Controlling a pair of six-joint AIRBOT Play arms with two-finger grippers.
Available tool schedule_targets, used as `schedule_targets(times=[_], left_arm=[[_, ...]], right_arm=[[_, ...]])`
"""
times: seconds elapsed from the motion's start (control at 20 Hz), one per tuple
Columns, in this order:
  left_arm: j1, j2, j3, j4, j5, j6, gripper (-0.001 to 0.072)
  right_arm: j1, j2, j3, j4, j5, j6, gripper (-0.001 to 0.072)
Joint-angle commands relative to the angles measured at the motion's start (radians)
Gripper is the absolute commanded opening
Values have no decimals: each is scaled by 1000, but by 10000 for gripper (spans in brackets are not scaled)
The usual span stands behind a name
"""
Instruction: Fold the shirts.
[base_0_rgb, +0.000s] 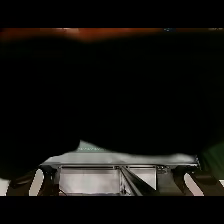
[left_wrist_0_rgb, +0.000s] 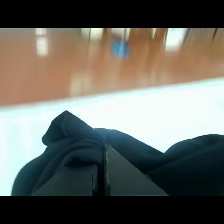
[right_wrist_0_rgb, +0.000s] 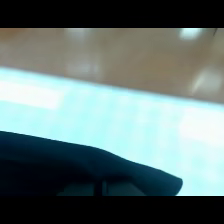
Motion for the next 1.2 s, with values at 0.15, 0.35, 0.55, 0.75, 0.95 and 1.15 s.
schedule_targets(times=[0.15, 0.35, 0.55, 0.75, 0.95, 1.15], left_arm=[[1, -24, -592, 3, 132, -5, 25], [-19, -226, -841, -113, 558, 97, 25], [-92, -567, -720, -162, 750, 134, 25], [-155, -866, -480, -168, 729, 133, 25], [-128, -999, -254, -171, 546, 106, 496], [27, -999, -102, -18, 207, -24, 507]], right_arm=[[0, -63, -544, 109, -260, -42, 23], [0, -351, -620, 142, -481, -103, 23], [-1, -734, -420, 172, -555, -105, 23], [-7, -1010, -199, 257, -557, -47, 24], [-83, -1089, -98, 353, -524, 22, 417], [-256, -1029, -49, 347, -310, 21, 407]])
